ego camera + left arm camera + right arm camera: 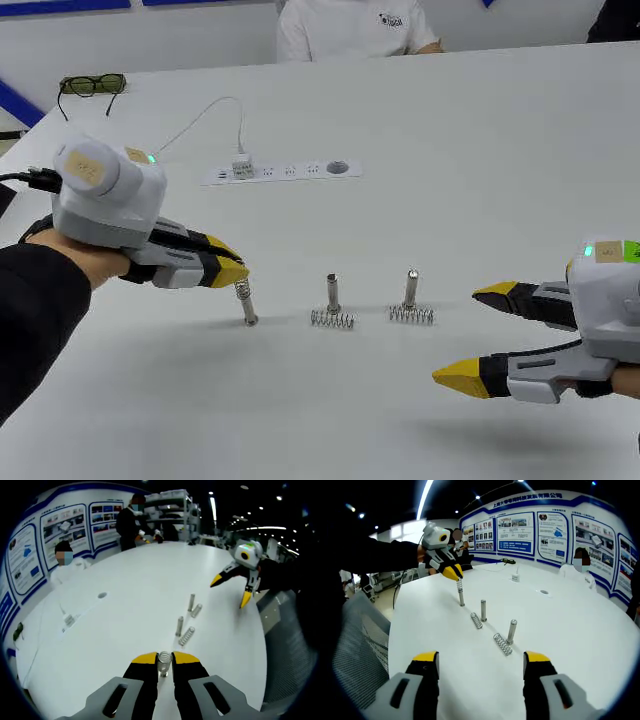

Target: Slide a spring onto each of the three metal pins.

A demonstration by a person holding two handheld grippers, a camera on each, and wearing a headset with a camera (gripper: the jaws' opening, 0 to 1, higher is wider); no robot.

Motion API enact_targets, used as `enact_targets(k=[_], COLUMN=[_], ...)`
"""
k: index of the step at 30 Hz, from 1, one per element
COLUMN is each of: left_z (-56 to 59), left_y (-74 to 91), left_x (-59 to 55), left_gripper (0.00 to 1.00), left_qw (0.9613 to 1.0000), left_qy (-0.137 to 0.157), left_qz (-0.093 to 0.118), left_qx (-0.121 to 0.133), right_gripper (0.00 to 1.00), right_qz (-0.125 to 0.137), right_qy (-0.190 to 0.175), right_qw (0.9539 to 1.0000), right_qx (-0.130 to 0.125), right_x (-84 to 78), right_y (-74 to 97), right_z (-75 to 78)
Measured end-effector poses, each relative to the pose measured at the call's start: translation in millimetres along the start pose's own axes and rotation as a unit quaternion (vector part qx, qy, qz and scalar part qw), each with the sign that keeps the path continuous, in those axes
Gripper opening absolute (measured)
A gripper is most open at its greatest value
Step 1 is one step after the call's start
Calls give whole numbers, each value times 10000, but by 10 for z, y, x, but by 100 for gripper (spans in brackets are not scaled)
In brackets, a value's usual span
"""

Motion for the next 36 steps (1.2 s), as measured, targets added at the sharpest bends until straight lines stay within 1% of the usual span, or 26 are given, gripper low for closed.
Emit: enact_targets(k=[8, 14, 26, 33, 36], left_z=[23, 35, 54, 63, 60], left_y=[-48, -99, -189, -223, -239], left_x=[-70, -152, -275, -333, -377], left_gripper=[10, 10, 10, 10, 10], left_qw=[10000, 9999, 9998, 9996, 9996], left_qy=[-46, -42, -63, -132, -134], left_qz=[-39, -95, -182, -223, -252], left_qx=[-29, -38, -75, -58, -38], right_gripper=[69, 69, 69, 69, 69], right_qz=[-45, -67, -102, -110, -116], right_qy=[-3, -20, -31, -28, -26], right_qw=[10000, 10000, 9999, 9999, 9999], right_qx=[42, 63, 75, 83, 90], right_x=[-17, -29, -45, -49, -52], right_y=[-26, -38, -46, -49, -51], right_z=[-25, -35, -38, -38, -42])
Point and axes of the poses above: the centre of the closed fingertips' face, and the gripper's own axes: y roughly backward along the fingers, z roughly to its right, x roughly out of its top, the point moved 1 cm from there along y, roughly backward along the fingers, and after that the axes turned 15 degrees about x, right-handed, at the moved point
